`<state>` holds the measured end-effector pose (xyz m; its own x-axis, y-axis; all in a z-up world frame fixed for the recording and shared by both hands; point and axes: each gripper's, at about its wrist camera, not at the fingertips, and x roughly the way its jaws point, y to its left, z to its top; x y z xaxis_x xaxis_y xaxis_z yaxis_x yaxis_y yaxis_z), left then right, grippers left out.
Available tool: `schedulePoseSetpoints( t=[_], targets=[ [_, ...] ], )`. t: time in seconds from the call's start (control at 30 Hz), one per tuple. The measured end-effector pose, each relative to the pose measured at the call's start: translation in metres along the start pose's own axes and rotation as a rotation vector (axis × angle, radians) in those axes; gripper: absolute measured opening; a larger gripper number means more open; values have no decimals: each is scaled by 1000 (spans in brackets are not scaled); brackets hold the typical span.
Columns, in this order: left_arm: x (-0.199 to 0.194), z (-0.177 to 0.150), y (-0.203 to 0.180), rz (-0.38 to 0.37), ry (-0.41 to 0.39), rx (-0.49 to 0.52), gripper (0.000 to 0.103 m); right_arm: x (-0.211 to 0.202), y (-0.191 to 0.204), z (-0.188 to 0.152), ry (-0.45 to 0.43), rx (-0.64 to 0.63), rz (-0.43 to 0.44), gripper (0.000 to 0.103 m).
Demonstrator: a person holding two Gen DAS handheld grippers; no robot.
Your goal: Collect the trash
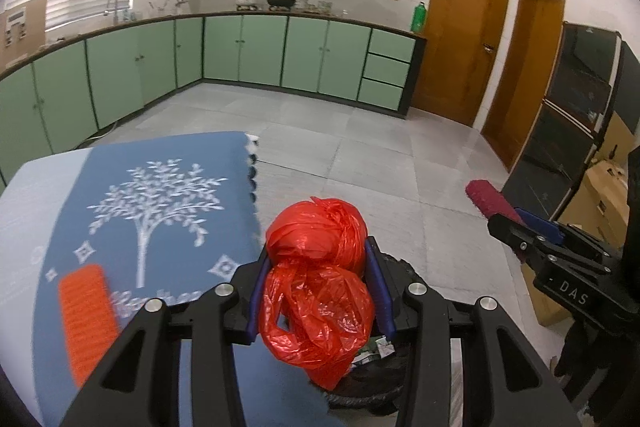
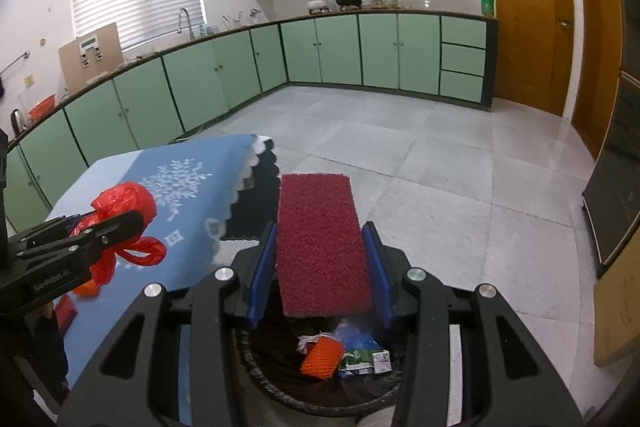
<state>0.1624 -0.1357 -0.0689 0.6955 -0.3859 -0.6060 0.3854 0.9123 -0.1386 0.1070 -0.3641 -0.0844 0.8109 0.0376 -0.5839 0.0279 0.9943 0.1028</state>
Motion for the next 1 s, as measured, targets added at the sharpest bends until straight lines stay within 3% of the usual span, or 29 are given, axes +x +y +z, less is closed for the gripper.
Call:
schedulePoseSetpoints(
  t=[0.5,0.67,0.73,0.83,1.0],
  targets=[
    [89,-4,-34,-59,114,36,45,58,-46,-19,92,64,-43,43],
    [111,-6,-35,-69,155,31,53,66,-55,-20,97,84,-70,55],
    [113,-5,-33,-72,153,22,63,67,-59,-20,89,85,-89,61],
    [113,-5,-32,-84,144,7,69,64,-61,-21,75,88,-108,71],
    [108,-1,-30,-75,126,5,69,57,-64,-21,53,96,-116,81]
  ],
)
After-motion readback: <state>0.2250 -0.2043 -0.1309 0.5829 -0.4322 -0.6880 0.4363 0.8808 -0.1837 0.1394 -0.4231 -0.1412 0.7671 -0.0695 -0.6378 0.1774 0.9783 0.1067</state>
